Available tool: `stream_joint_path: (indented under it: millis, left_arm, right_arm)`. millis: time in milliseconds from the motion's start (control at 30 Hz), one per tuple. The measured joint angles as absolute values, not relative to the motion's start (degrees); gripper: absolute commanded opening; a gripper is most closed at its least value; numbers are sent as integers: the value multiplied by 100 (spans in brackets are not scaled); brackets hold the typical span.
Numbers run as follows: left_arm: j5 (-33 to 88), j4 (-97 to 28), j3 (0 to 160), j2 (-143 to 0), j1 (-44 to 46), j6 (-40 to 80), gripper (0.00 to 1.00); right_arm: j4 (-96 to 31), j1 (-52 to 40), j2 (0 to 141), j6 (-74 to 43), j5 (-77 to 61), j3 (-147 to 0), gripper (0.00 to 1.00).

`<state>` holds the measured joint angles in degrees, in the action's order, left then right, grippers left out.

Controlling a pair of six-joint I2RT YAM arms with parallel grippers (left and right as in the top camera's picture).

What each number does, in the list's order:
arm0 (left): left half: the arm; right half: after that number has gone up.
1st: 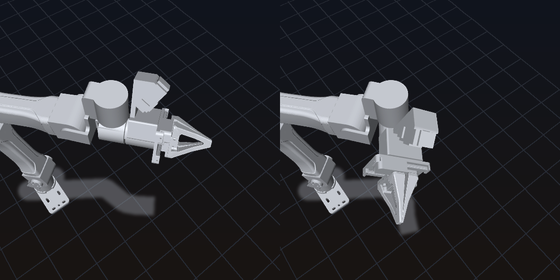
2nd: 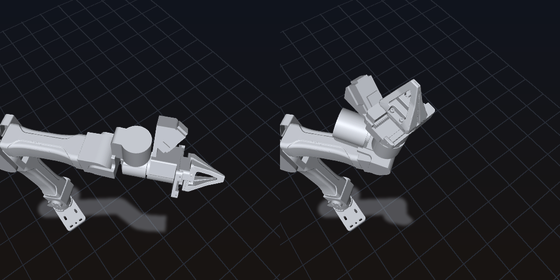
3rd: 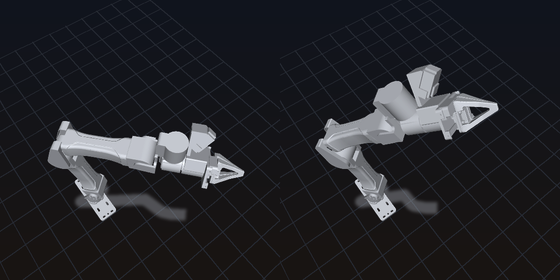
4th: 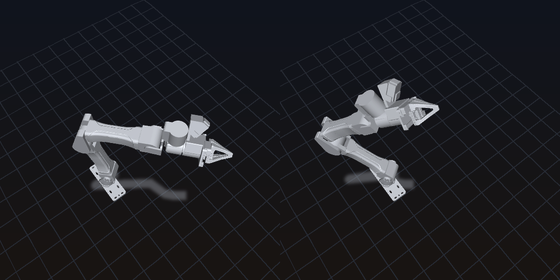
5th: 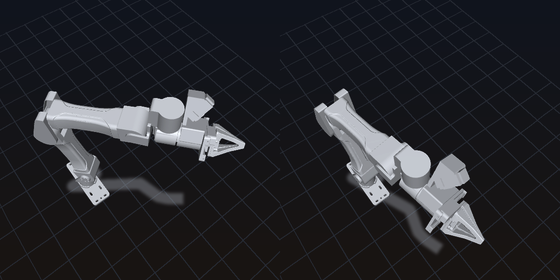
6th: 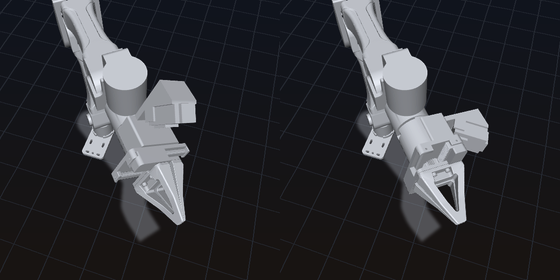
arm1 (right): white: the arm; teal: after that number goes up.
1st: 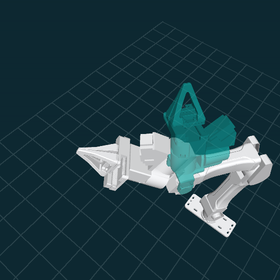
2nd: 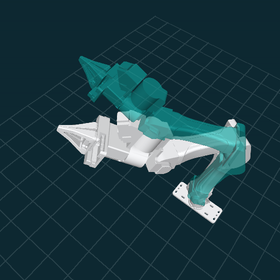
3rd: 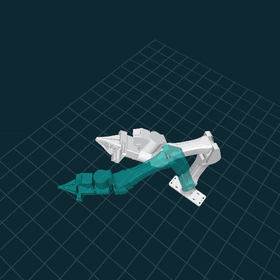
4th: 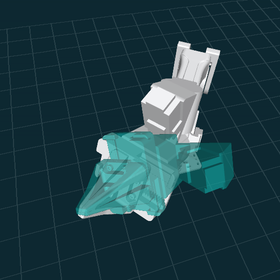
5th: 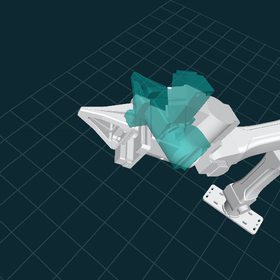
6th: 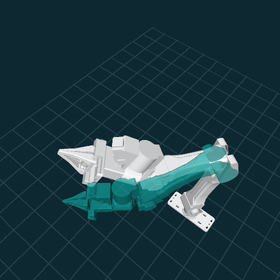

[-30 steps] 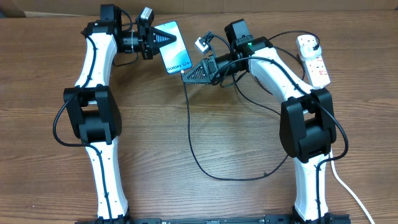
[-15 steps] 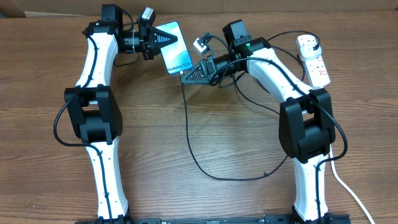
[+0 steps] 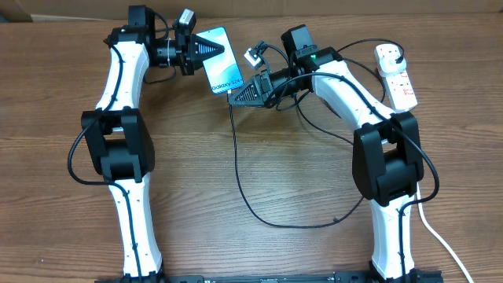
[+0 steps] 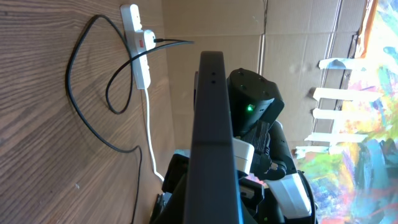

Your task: Plug charger to phone and switch on socket

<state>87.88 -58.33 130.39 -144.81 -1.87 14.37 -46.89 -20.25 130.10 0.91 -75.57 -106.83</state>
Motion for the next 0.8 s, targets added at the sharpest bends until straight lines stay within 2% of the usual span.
stream_joint_path:
  millis: [800]
  left_arm:
    - [8785, -5944, 13039, -14481, -193, 1306, 4]
  right_arm:
    - [-4357, -1881, 13010, -307, -7662, -10680, 4]
